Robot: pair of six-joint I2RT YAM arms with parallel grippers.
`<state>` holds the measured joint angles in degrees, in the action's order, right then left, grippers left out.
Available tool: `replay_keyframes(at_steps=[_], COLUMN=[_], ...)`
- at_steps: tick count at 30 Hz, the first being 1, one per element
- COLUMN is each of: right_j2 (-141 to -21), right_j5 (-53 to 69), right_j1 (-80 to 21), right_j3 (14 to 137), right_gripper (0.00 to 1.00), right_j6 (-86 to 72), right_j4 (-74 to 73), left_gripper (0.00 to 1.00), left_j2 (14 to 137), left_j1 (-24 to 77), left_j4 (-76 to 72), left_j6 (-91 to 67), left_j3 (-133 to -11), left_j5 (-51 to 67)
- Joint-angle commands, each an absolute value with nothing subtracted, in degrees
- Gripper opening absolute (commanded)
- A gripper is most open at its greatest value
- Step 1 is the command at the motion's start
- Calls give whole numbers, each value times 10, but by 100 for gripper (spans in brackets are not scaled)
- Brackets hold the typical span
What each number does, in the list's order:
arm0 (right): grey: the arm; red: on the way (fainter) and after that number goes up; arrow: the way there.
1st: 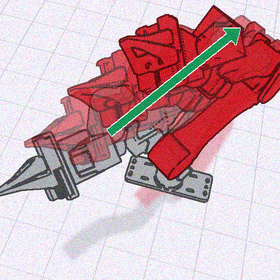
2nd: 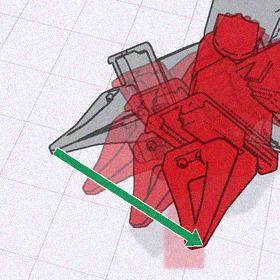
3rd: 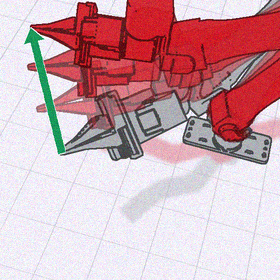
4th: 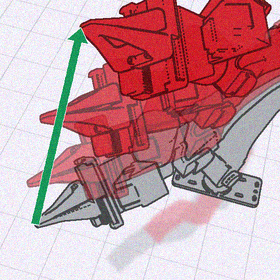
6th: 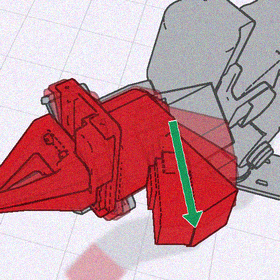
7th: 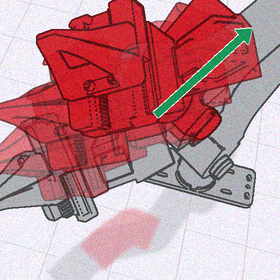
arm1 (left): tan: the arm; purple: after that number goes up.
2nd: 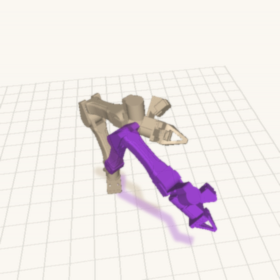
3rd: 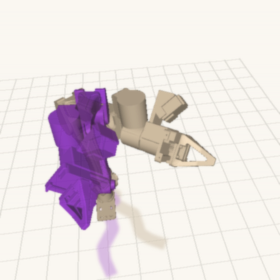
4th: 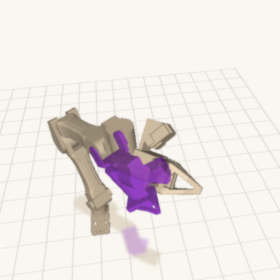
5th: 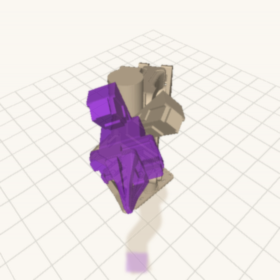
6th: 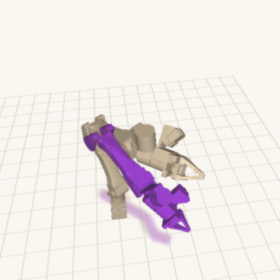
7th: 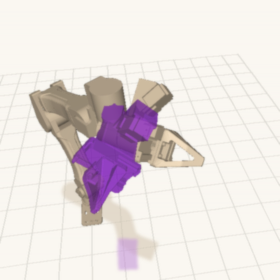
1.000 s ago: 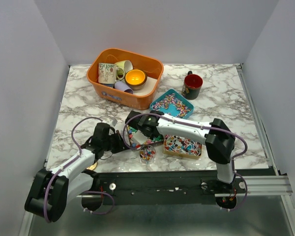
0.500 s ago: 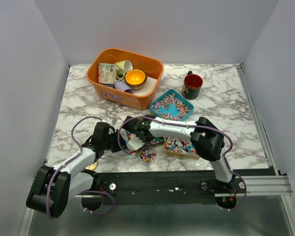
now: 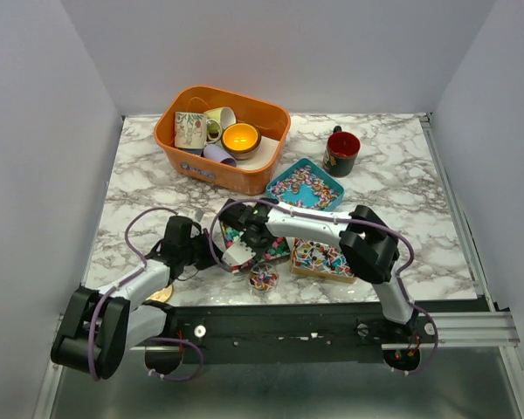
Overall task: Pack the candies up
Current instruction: Scoop the fake candies from the storage box.
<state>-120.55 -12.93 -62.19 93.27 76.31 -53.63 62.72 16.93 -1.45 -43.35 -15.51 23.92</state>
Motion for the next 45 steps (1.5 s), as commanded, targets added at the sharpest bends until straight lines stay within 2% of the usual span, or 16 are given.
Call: replay_keyframes(at_steps=[1, 11, 18, 27, 32, 39, 45], right_j2=[-1230, -1255, -1199, -1129, -1105, -1094, -996], right_j5=[64, 137, 174, 184, 124, 125, 130], right_j1=[-617, -562, -537, -510, -505, -448, -441], right_j3=[959, 1012, 953, 896, 877, 931, 847], right_gripper=[1, 1, 1, 1, 1, 1, 1], right_j6=[736, 691, 690, 664, 660, 615, 648], right_j4=[-533, -551, -495, -431, -391, -411, -414], left_gripper=[0, 0, 0, 0, 1, 6, 9], left_j2=[649, 696, 706, 663, 652, 654, 643], left_j1=[139, 119, 91, 73, 72, 69, 47], left_j4=[-64, -50, 24, 155, 182, 212, 215], left_j6=[-448, -462, -431, -290, -222, -95, -81], left_j3=[-172, -235, -300, -369, -398, -461, -476], left_j5=[252, 303, 331, 325, 330, 350, 342])
